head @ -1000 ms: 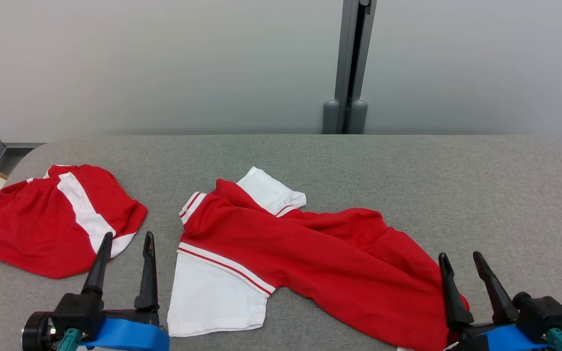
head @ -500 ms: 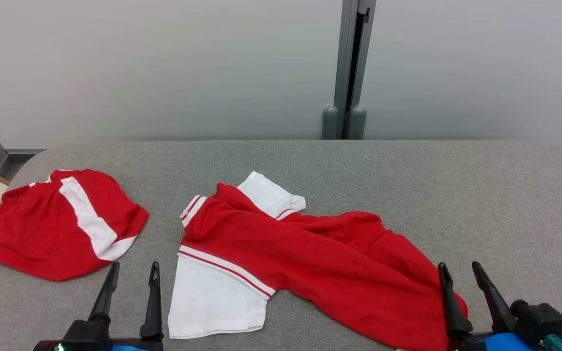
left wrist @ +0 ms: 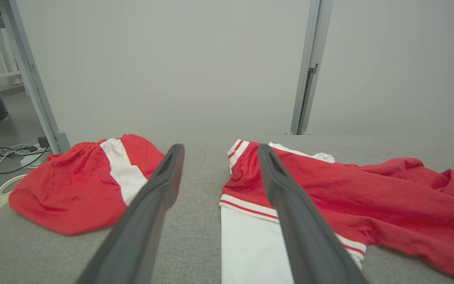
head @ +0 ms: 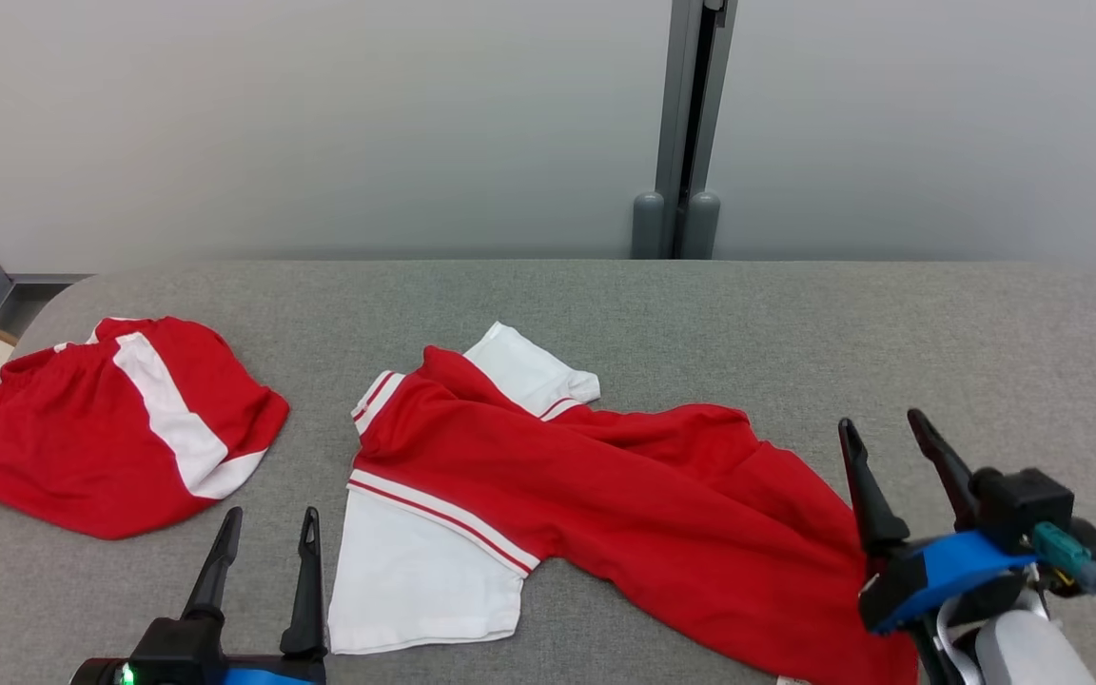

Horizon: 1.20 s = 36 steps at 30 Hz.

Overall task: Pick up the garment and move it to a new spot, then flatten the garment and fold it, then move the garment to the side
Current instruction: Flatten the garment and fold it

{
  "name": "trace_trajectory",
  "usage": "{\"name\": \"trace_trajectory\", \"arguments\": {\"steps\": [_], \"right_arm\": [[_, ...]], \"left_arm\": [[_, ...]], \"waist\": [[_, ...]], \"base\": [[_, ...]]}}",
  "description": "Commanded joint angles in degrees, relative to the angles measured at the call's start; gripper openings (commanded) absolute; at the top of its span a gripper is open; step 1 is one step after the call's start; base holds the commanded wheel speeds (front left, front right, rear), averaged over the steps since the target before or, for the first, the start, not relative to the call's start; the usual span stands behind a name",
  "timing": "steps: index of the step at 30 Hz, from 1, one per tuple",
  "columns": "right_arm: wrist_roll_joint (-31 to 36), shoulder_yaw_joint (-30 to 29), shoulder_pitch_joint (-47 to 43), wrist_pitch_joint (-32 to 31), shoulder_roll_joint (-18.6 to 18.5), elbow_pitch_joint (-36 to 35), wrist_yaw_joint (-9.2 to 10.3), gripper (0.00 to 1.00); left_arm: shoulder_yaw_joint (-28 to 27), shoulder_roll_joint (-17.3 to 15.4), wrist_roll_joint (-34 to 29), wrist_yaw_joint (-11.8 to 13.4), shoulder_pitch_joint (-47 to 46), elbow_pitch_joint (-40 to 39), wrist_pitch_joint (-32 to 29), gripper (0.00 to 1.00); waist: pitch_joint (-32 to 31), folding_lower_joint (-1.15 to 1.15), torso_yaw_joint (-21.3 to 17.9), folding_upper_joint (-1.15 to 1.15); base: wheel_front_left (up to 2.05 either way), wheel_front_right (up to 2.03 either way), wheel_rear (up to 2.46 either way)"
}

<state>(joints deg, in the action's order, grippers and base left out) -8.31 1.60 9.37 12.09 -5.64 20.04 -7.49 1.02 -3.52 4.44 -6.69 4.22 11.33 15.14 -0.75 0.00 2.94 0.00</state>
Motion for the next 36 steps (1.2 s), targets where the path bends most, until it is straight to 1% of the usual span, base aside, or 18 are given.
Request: {"name": "trace_trajectory", "arguments": {"steps": [1,2,5,8,12,18,21,25,26,27,28,29,33,36], "right_arm": [[0.5,0.5,2.0,-0.6,-0.8,0.6,-0.01,1.00],[0.9,2.2,5.2,-2.6,-2.1,2.6,-0.01,1.00],[0.1,4.5,9.7,-5.1,-4.2,6.5,-0.01,1.00],[-0.8,7.1,13.1,-7.1,-5.9,10.9,-0.01,1.00],[-2.8,10.4,15.3,-9.0,-7.9,17.9,0.00,1.00],[-5.2,14.8,18.1,-10.4,-8.9,27.6,0.00,1.00],[-6.7,16.5,19.2,-10.5,-8.6,31.5,-0.01,1.00],[-9.9,19.0,20.0,-10.4,-7.1,34.4,-0.01,1.00],[-10.9,19.7,20.0,-10.7,-6.9,34.9,-0.01,0.70],[-11.9,20.3,20.0,-10.9,-6.5,35.3,-0.01,0.36],[-13.0,21.0,20.2,-11.3,-6.4,35.6,-0.01,0.07],[-13.9,21.7,20.6,-11.3,-6.6,35.7,-0.01,0.00],[-16.1,22.4,24.1,-9.1,-9.1,35.4,0.00,0.00],[-17.0,21.7,27.7,-7.1,-10.3,36.0,0.00,0.00]], "left_arm": [[0.2,-0.1,-0.3,-0.3,-1.2,0.1,0.0,1.00],[0.3,0.0,-0.3,-0.3,-1.6,0.2,0.0,1.00],[0.9,0.2,-0.2,-0.4,-2.6,0.3,0.0,1.00],[1.3,0.2,0.0,-0.4,-3.7,0.6,0.0,1.00],[1.4,0.4,0.5,-0.5,-4.8,0.8,0.0,1.00],[1.6,0.5,0.9,-0.5,-5.6,1.3,0.0,1.00],[1.8,0.5,0.9,-0.5,-6.0,1.4,0.0,1.00],[1.9,0.6,1.1,-0.4,-6.1,1.5,0.0,1.00],[1.9,0.6,1.1,-0.4,-6.1,1.6,0.0,1.00],[1.9,0.6,1.2,-0.4,-6.2,1.7,0.0,1.00],[2.0,0.6,1.3,-0.4,-6.2,1.8,0.0,1.00],[2.1,0.6,1.4,-0.4,-6.3,1.8,0.0,1.00],[2.3,0.6,1.7,-0.5,-6.8,1.9,0.0,1.00],[2.4,0.6,2.2,-0.4,-7.1,2.0,0.0,1.00]], "waist": [[0.3,0.00,0.3,0.00],[0.9,0.00,0.6,0.00],[2.1,0.00,1.2,0.00],[3.4,0.00,2.1,0.00],[4.7,0.00,2.9,0.00],[6.4,0.00,3.2,0.00],[6.8,0.00,3.2,0.00],[7.0,0.00,2.9,0.00],[7.1,0.00,2.8,0.00],[7.1,0.00,2.8,0.00],[7.2,0.00,2.7,0.00],[7.2,0.00,2.7,0.00],[7.6,0.00,2.7,0.00],[7.8,0.00,3.0,0.00]], "base": [[0.00,0.00,0.00],[0.00,0.00,0.00],[0.00,0.00,0.00],[0.00,0.00,0.00],[0.00,0.00,0.00],[0.00,0.00,0.00],[0.00,0.00,0.00],[0.00,0.00,0.00],[0.00,0.00,0.00],[0.00,0.00,0.00],[0.00,0.00,0.00],[0.00,0.00,0.00],[0.00,0.00,0.00],[0.00,0.00,0.00]]}}
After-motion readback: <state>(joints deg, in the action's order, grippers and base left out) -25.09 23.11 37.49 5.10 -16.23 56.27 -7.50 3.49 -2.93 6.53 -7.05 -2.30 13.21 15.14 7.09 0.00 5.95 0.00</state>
